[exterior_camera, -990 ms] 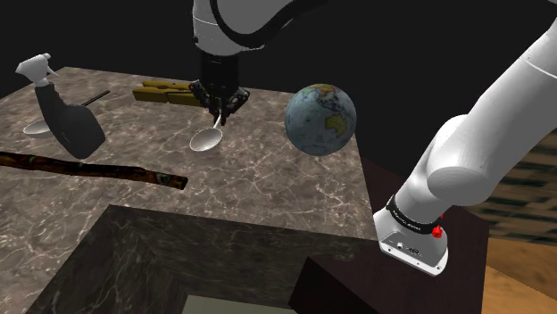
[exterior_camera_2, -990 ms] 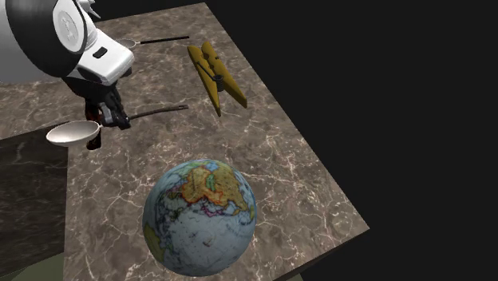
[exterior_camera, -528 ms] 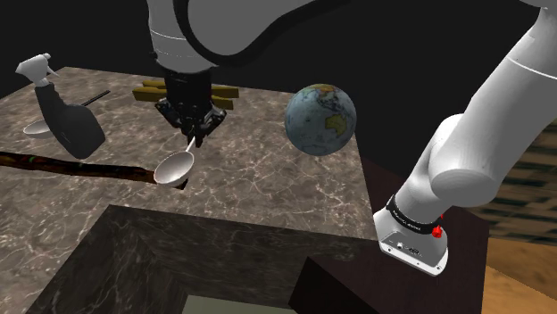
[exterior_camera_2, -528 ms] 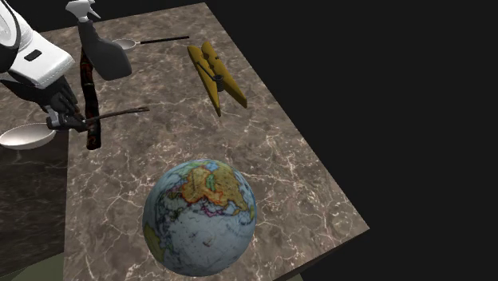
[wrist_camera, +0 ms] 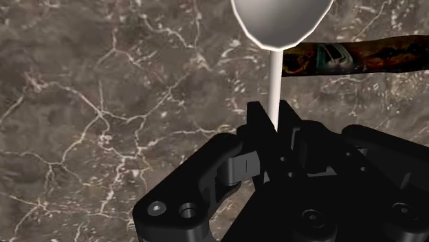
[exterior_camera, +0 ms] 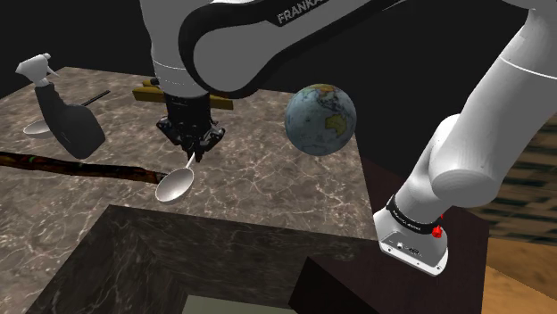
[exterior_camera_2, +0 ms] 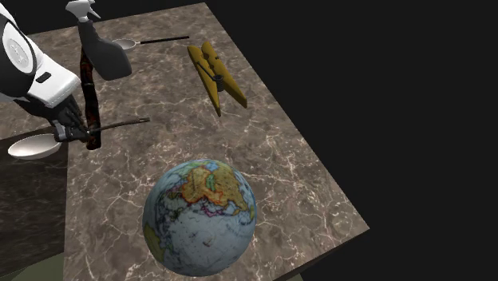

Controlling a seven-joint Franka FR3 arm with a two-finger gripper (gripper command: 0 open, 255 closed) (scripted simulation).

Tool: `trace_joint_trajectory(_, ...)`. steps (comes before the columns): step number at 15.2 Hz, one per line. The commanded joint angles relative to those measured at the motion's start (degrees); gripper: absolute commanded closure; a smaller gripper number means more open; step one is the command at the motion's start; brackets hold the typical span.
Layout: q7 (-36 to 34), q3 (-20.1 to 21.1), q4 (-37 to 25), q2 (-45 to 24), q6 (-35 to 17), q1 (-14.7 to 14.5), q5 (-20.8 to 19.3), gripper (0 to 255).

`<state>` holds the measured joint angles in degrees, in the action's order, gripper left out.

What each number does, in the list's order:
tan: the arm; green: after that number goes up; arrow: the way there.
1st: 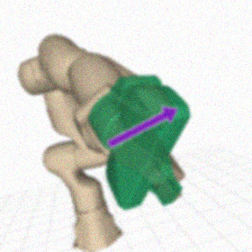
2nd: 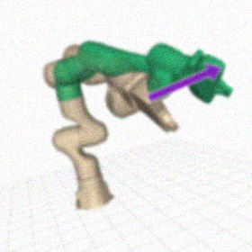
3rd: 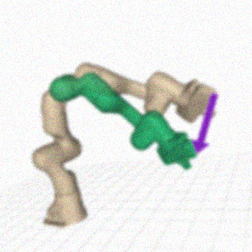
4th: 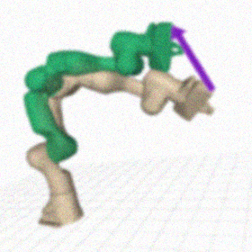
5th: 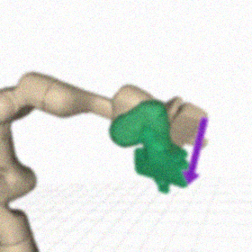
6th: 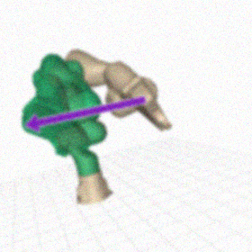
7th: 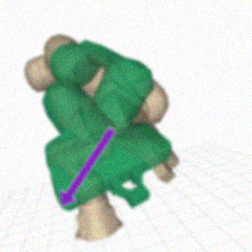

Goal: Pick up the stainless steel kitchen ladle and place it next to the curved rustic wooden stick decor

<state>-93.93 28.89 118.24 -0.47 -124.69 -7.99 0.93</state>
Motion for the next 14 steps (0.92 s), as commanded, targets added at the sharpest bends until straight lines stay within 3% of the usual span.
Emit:
trace_joint_trajectory(1, -0.25, 0.04, 0.91, -0.62, -1.47, -0.05, -0.36, 255)
trace_joint_trajectory(14, -2.1, -0.04, 5.11, -4.87, -9.39, -0.43, -3.16, 255)
